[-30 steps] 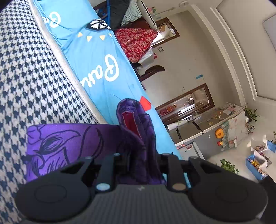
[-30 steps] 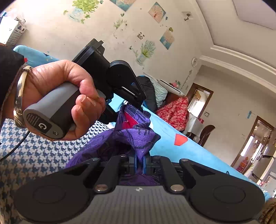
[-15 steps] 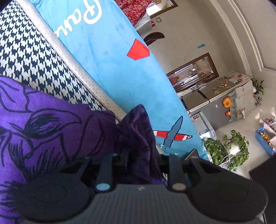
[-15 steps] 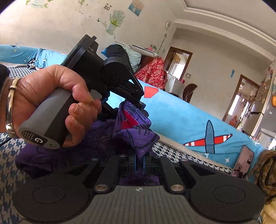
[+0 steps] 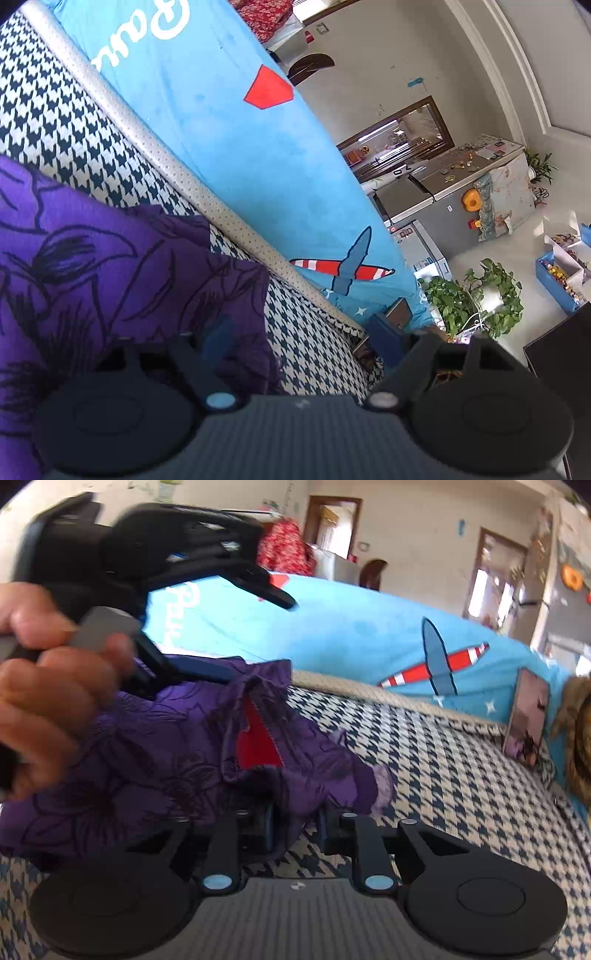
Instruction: Fold clothes
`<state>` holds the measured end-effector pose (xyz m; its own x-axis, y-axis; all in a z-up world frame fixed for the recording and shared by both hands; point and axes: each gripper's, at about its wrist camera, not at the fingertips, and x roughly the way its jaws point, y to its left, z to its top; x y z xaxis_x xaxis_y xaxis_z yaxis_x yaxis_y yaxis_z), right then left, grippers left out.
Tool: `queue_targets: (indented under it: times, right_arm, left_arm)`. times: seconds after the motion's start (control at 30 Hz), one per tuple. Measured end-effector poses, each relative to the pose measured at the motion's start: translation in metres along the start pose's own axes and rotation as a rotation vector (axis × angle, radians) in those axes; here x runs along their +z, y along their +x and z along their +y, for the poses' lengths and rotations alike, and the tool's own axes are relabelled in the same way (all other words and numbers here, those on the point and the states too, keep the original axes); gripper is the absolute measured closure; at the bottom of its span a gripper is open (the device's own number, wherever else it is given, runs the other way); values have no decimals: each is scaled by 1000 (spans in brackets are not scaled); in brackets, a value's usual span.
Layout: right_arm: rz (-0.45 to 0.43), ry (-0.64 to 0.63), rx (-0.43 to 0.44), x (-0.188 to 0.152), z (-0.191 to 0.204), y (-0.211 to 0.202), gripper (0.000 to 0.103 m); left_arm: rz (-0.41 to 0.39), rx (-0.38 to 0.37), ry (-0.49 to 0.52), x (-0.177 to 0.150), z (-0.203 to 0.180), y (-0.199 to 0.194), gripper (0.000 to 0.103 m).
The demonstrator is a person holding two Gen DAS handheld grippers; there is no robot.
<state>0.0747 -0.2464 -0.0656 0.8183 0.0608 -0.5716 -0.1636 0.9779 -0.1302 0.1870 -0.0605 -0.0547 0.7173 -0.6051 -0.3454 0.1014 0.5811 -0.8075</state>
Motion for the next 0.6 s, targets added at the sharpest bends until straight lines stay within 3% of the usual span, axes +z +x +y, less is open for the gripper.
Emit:
queue_targets:
  times: [0.17,0.33,0.43,0.6]
  right_arm:
    - [24,177,-26,5,-24,-6,74]
    - [-58,94,-106,18,-24,-17,73]
    - [-86,142,30,30,-37,-17,73]
    - [-112,146,214,53,-41,-4,70]
  left_arm:
    - [-42,30,45,12,1,-40,17]
    - [-75,97,50,18,16,-85,15]
    - [-89,141,63,19,25,-113,12]
    - [-27,175,109,6,32,-128,11]
